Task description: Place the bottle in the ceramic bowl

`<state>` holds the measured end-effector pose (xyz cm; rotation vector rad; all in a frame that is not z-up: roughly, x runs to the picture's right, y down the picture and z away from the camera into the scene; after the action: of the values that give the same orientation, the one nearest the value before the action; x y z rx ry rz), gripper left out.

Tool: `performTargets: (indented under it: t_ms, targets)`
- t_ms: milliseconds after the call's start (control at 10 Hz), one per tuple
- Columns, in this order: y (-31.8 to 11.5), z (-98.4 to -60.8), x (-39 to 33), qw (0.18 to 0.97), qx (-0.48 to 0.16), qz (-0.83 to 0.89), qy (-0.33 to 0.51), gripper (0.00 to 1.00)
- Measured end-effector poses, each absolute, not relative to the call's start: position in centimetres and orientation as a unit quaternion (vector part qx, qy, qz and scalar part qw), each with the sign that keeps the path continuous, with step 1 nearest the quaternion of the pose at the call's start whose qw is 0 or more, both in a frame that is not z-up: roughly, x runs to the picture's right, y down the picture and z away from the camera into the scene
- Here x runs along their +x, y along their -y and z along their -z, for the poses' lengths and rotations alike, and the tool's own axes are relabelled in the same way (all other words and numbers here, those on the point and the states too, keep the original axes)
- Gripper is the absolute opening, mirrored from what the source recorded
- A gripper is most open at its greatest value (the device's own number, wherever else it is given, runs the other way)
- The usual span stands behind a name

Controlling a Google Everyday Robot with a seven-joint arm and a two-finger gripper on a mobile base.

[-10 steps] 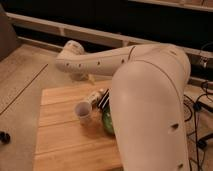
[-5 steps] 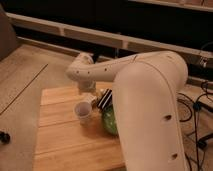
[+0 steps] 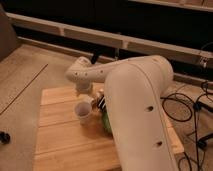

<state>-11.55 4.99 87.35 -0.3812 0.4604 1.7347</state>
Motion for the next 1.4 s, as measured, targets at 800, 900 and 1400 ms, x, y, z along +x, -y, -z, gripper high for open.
performTargets:
  t_ms: [800, 900, 1400]
  targets:
    - [-7.6, -91.0, -13.3, 0.589, -0.206, -0.756, -0.198, 0.65]
    - [-8.1, -91.4, -13.1, 0.585, -0.21, -0.757, -0.201, 0.65]
    - [-10.2, -93.1, -10.9, 0.567, -0.231, -0.762, -0.21, 0.38]
